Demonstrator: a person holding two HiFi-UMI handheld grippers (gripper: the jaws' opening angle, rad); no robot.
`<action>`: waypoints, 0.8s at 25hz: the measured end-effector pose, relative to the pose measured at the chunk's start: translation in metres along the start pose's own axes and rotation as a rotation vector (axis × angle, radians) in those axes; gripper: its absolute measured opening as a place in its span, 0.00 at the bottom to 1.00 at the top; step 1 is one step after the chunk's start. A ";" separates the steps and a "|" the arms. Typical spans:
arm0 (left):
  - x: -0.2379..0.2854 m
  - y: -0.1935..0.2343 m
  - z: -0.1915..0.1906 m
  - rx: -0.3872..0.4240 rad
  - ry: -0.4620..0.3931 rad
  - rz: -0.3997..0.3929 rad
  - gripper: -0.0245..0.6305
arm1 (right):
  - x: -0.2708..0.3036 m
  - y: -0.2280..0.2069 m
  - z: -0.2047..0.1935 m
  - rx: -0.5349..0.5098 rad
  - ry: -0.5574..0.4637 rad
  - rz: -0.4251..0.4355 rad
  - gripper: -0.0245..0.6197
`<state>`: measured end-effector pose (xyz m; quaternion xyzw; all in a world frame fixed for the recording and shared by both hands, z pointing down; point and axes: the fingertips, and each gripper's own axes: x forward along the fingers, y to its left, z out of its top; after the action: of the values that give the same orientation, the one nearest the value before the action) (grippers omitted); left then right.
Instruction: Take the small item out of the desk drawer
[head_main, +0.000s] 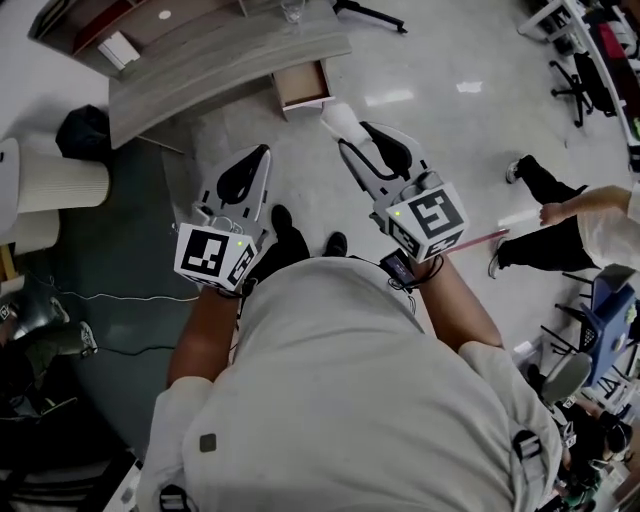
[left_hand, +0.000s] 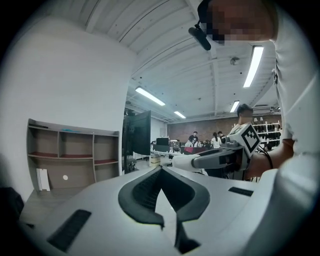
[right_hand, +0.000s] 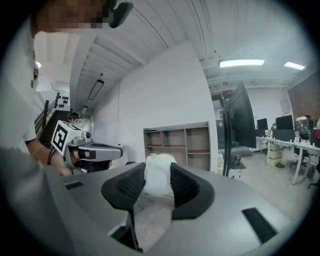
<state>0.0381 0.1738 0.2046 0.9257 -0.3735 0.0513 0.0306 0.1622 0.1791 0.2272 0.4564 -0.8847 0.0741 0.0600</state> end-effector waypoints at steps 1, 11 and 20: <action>-0.005 -0.002 -0.001 0.000 0.002 0.003 0.06 | -0.002 0.004 -0.001 0.000 0.000 0.006 0.29; -0.060 -0.010 -0.014 -0.015 0.006 -0.021 0.06 | -0.021 0.063 -0.011 0.003 -0.011 0.001 0.29; -0.136 0.015 -0.011 -0.017 -0.026 -0.085 0.06 | -0.015 0.144 -0.012 -0.007 0.007 -0.053 0.29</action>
<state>-0.0700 0.2575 0.2001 0.9411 -0.3345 0.0348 0.0359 0.0538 0.2762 0.2250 0.4793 -0.8722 0.0710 0.0668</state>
